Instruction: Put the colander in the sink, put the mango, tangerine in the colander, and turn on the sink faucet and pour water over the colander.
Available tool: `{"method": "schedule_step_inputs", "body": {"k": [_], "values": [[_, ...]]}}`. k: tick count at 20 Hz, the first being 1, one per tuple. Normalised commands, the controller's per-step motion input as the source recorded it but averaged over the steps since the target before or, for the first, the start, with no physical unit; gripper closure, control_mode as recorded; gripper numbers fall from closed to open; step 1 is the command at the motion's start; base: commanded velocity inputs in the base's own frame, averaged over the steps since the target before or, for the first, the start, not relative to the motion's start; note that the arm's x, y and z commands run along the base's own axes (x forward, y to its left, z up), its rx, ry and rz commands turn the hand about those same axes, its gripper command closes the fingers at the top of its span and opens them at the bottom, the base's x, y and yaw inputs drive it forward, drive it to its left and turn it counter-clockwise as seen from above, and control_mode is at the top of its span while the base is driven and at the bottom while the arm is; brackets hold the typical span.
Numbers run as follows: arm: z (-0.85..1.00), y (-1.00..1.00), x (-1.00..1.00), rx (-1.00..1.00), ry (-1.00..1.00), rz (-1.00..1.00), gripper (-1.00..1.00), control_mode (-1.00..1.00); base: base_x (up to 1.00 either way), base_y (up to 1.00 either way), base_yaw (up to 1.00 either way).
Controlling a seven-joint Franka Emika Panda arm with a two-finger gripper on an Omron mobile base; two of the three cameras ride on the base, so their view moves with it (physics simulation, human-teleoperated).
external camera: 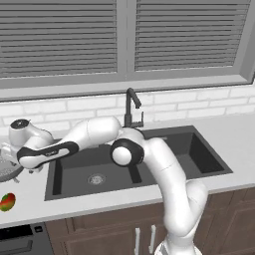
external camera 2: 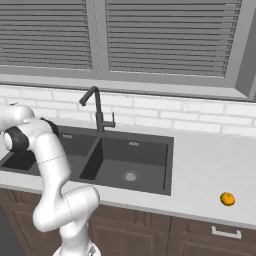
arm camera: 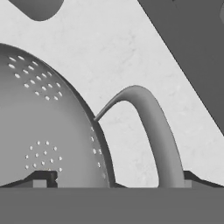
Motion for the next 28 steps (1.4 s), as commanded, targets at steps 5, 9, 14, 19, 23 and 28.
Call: {"method": "schedule_step_inputs", "body": {"k": [5,9,14,19,23,28], "values": [[-0.23,0.02,0.0,0.0,0.04,-0.03,1.0,-1.0,0.0,0.0,0.0],[-0.24,0.0,0.0,0.0,0.02,-0.07,1.0,-1.0,0.0,0.0,0.0],[-0.09,-0.1,-0.14,0.0,0.0,-0.18,1.0,-1.0,0.0,0.0,0.0],[0.04,-0.35,-0.47,0.0,0.0,-0.3,1.0,-1.0,0.0,0.0,0.0],[0.2,-0.66,-0.62,0.0,-0.01,-0.32,1.0,-1.0,0.0,0.0,0.0],[0.25,-0.87,-0.58,0.0,-0.08,-0.29,1.0,-1.0,0.0,0.0,0.0]]}}
